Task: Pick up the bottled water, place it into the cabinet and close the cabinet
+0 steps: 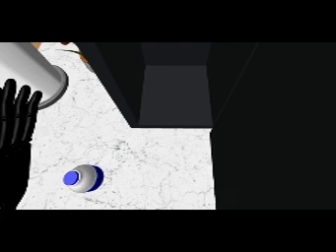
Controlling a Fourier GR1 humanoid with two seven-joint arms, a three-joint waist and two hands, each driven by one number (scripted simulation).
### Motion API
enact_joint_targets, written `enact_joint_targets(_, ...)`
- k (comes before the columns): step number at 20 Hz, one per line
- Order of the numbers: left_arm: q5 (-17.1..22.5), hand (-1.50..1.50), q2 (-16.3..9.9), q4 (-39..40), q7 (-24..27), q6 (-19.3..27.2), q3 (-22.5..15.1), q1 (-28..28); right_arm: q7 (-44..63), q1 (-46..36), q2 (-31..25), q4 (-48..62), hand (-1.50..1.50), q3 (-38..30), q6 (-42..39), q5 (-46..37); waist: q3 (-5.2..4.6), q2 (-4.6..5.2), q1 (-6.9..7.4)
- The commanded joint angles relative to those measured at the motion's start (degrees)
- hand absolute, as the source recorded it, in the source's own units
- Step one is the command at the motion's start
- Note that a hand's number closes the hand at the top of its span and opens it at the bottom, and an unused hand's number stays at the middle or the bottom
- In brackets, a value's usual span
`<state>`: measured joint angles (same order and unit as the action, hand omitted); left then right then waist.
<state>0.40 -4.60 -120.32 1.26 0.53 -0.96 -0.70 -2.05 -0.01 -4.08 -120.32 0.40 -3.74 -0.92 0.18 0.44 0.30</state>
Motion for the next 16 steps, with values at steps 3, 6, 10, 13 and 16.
enact_joint_targets(3, -1.58, -1.50, -0.95, -3.82, 4.75, -2.74, -0.25, -6.92, 3.74, 2.81, 0.44, -7.07, -1.50, 0.12, -0.36, 2.20, -0.20, -0.57, -0.27)
enact_joint_targets(6, 2.17, -1.50, -4.07, -14.85, 5.11, -7.53, 1.05, -16.50, 3.80, 5.24, 0.85, -8.93, -1.50, -1.18, -0.26, 4.37, -0.20, -0.73, 0.33)
enact_joint_targets(10, 3.18, -1.50, 0.24, -11.69, -3.15, -5.51, -4.29, -23.16, 13.94, 15.16, 1.54, -12.19, -1.50, 4.47, -2.88, 9.71, -0.20, -0.83, -0.06)
enact_joint_targets(13, 1.42, -1.50, 0.88, -18.73, -6.86, -4.45, -7.17, -26.66, 14.02, 21.27, 0.62, -17.23, -1.50, 5.22, -5.16, 11.77, -0.16, -0.74, -0.33)
enact_joint_targets(16, 0.35, -1.50, 0.78, -21.70, -4.27, -5.86, -8.18, -33.16, 14.10, 25.90, -1.16, -21.19, -1.50, 1.95, -7.17, 15.48, -0.16, -0.77, -0.30)
